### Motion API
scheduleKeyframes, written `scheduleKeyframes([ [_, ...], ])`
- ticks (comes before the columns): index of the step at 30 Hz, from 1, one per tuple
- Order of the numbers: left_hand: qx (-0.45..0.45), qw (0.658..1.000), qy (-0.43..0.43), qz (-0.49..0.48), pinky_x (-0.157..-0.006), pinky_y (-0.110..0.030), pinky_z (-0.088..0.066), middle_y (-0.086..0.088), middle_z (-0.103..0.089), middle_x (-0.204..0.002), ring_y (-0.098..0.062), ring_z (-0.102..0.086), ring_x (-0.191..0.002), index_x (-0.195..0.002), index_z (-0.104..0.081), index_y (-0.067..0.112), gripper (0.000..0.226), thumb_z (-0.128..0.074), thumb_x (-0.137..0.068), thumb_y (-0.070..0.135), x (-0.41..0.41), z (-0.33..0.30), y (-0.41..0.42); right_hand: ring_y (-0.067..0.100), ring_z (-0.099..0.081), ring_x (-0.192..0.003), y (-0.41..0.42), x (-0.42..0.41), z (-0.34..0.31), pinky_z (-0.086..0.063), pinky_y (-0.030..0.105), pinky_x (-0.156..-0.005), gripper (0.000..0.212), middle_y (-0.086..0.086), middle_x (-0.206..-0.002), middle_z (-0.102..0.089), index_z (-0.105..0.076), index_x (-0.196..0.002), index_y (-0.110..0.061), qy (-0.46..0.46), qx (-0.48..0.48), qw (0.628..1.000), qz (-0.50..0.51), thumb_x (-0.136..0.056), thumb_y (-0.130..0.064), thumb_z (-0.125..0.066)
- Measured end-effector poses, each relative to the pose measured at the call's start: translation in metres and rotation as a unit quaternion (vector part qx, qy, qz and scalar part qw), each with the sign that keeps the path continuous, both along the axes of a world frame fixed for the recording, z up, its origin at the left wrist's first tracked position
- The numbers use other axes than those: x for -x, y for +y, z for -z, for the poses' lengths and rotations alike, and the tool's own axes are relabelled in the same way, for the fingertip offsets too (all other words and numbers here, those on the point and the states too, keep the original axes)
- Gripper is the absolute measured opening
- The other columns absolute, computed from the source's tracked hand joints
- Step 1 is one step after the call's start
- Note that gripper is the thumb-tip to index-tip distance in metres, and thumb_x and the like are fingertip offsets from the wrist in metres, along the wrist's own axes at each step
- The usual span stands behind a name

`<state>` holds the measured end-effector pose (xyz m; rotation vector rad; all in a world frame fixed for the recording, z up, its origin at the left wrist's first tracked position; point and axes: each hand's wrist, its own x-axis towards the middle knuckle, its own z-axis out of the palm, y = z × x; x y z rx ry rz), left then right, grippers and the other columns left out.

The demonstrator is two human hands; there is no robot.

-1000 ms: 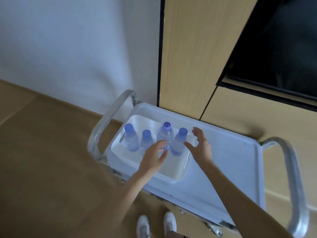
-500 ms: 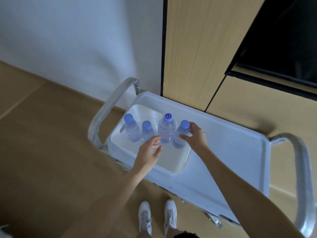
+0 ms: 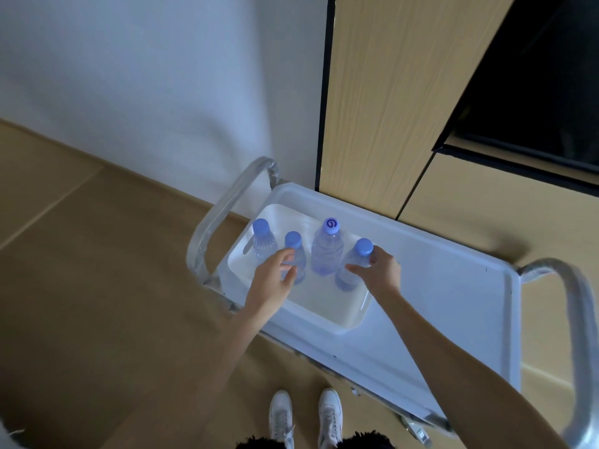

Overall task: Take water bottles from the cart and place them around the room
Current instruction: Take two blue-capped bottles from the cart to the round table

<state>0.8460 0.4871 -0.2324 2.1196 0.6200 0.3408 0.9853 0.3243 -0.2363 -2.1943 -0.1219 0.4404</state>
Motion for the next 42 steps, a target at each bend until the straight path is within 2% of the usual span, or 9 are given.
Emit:
scheduleKeyframes([
  [3, -0.002, 1.0, 0.0, -0.014, -0.09, -0.023, -0.046, -0.005, -0.065, -0.114, -0.019, -0.063, -0.102, -0.119, -0.057, 0.007, 0.029, -0.058, -0.09, 0.012, 0.002, 0.001, 0.01, 0.018, -0.051, -0.082, -0.003, 0.01, -0.004, -0.034, 0.023, -0.068, 0.036, -0.001, -0.087, -0.059, -0.062, -0.096, -0.013, -0.003, -0.018, 1.0, 0.014, -0.067, -0.019, -0.083],
  [8, 0.006, 1.0, 0.002, -0.031, -0.09, -0.019, -0.039, -0.007, -0.06, -0.124, -0.021, -0.059, -0.112, -0.122, -0.054, 0.005, 0.032, -0.057, -0.091, 0.014, -0.001, 0.003, 0.019, 0.019, -0.055, -0.082, -0.006, 0.02, -0.02, -0.036, 0.016, -0.057, 0.035, 0.003, -0.086, -0.061, -0.063, -0.093, -0.015, -0.031, -0.03, 0.999, 0.013, -0.066, -0.019, -0.084],
  [13, 0.021, 1.0, 0.012, -0.011, -0.096, -0.023, -0.035, -0.008, -0.056, -0.13, -0.021, -0.052, -0.122, -0.128, -0.05, 0.005, 0.041, -0.059, -0.089, 0.017, -0.015, 0.008, 0.027, 0.025, -0.063, -0.092, -0.006, 0.029, -0.032, -0.046, 0.03, -0.074, 0.037, 0.009, -0.095, -0.069, -0.065, -0.094, -0.014, -0.056, -0.024, 0.998, 0.027, -0.064, -0.022, -0.084],
  [19, 0.056, 0.997, 0.046, 0.013, -0.099, -0.027, -0.033, -0.007, -0.054, -0.131, -0.022, -0.048, -0.124, -0.133, -0.046, 0.01, 0.05, -0.061, -0.088, 0.025, -0.031, 0.021, 0.037, 0.022, -0.064, -0.095, -0.005, 0.045, -0.043, -0.05, 0.034, -0.084, 0.036, 0.004, -0.092, -0.069, -0.066, -0.093, -0.017, -0.064, -0.02, 0.997, 0.045, -0.064, -0.022, -0.085],
  [26, 0.057, 0.995, 0.052, 0.066, -0.066, -0.017, -0.028, -0.005, -0.059, -0.094, -0.024, -0.057, -0.096, -0.112, -0.056, 0.005, 0.034, -0.066, -0.083, 0.021, -0.043, 0.03, 0.043, 0.012, -0.062, -0.089, -0.003, 0.058, -0.047, -0.045, 0.023, -0.079, 0.037, -0.006, -0.088, -0.066, -0.064, -0.093, -0.023, -0.071, -0.031, 0.995, 0.07, -0.063, -0.021, -0.086],
  [32, 0.038, 0.994, 0.046, 0.087, -0.067, -0.022, -0.033, -0.002, -0.06, -0.084, -0.017, -0.055, -0.081, -0.103, -0.058, 0.008, 0.033, -0.069, -0.081, 0.029, -0.047, 0.033, 0.048, 0.008, -0.062, -0.086, -0.001, 0.064, -0.054, -0.042, 0.021, -0.077, 0.035, -0.01, -0.085, -0.066, -0.062, -0.088, -0.028, -0.089, -0.039, 0.991, 0.092, -0.062, -0.02, -0.086],
  [36, 0.038, 0.996, 0.037, 0.076, -0.06, -0.017, -0.033, -0.004, -0.061, -0.079, -0.015, -0.054, -0.076, -0.094, -0.059, 0.011, 0.027, -0.071, -0.08, 0.03, -0.042, 0.027, 0.051, 0.007, -0.062, -0.085, -0.001, 0.066, -0.061, -0.043, 0.02, -0.076, 0.033, -0.012, -0.082, -0.066, -0.061, -0.084, -0.03, -0.1, -0.054, 0.989, 0.099, -0.063, -0.019, -0.085],
  [39, 0.03, 0.998, 0.017, 0.056, -0.06, -0.008, -0.037, 0.007, -0.054, -0.066, -0.008, -0.052, -0.067, -0.084, -0.056, 0.016, 0.022, -0.072, -0.079, 0.031, -0.034, 0.012, 0.046, 0.009, -0.063, -0.086, -0.004, 0.067, -0.066, -0.044, 0.021, -0.076, 0.032, -0.01, -0.083, -0.067, -0.06, -0.08, -0.031, -0.105, -0.066, 0.987, 0.099, -0.063, -0.02, -0.085],
  [42, 0.049, 0.998, -0.022, 0.016, -0.055, -0.01, -0.037, 0.005, -0.051, -0.06, -0.001, -0.048, -0.055, -0.074, -0.058, 0.011, 0.027, -0.074, -0.077, 0.032, -0.031, -0.016, 0.034, 0.008, -0.061, -0.084, -0.011, 0.069, -0.073, -0.041, 0.019, -0.073, 0.03, -0.009, -0.084, -0.065, -0.061, -0.083, -0.026, -0.11, -0.078, 0.986, 0.099, -0.065, -0.02, -0.084],
])
